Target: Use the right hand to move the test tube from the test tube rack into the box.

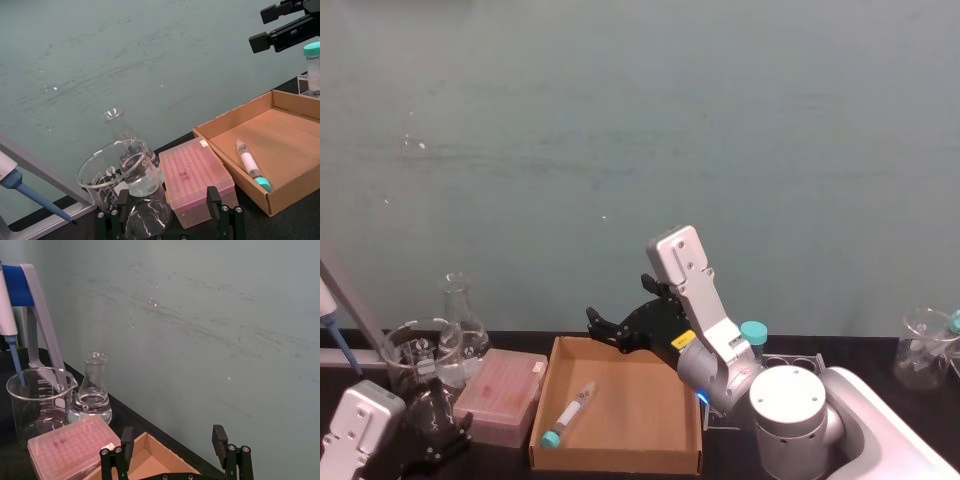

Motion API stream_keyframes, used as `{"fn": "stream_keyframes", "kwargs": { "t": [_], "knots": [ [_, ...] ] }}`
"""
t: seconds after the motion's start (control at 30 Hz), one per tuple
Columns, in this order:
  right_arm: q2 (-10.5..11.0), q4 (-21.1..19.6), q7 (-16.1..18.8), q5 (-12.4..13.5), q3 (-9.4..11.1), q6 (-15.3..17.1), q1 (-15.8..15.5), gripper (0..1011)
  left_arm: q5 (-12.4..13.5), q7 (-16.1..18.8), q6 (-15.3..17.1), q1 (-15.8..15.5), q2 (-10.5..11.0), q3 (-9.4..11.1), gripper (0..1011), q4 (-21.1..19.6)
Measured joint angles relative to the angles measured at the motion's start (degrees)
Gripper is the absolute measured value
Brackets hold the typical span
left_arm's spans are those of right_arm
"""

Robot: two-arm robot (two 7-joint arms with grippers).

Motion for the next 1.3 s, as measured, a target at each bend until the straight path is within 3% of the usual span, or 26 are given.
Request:
{"fn": "stream_keyframes", "kwargs": {
  "t": [0.63,0.73,0.97,1.17,1.3],
  "knots": [
    [0.00,0.01,0.00,0.00,0.00,0.00,0.00,1000,0.00,0.00,0.00,0.00,0.00,0.00,1000,0.00],
    [0.06,-0.92,-0.64,-0.43,0.85,-1.32,-0.70,1000,0.00,0.00,0.00,0.00,0.00,0.00,1000,0.00],
    [1.49,-7.85,-2.95,-0.73,4.48,-2.85,-4.18,1000,0.00,0.00,0.00,0.00,0.00,0.00,1000,0.00],
    [4.52,-17.04,-6.18,-1.19,9.19,-0.50,-10.47,1000,0.00,0.00,0.00,0.00,0.00,0.00,1000,0.00],
    [5.66,-20.42,-9.46,-2.52,11.84,0.41,-14.06,1000,0.00,0.00,0.00,0.00,0.00,0.00,1000,0.00]
  ]
}}
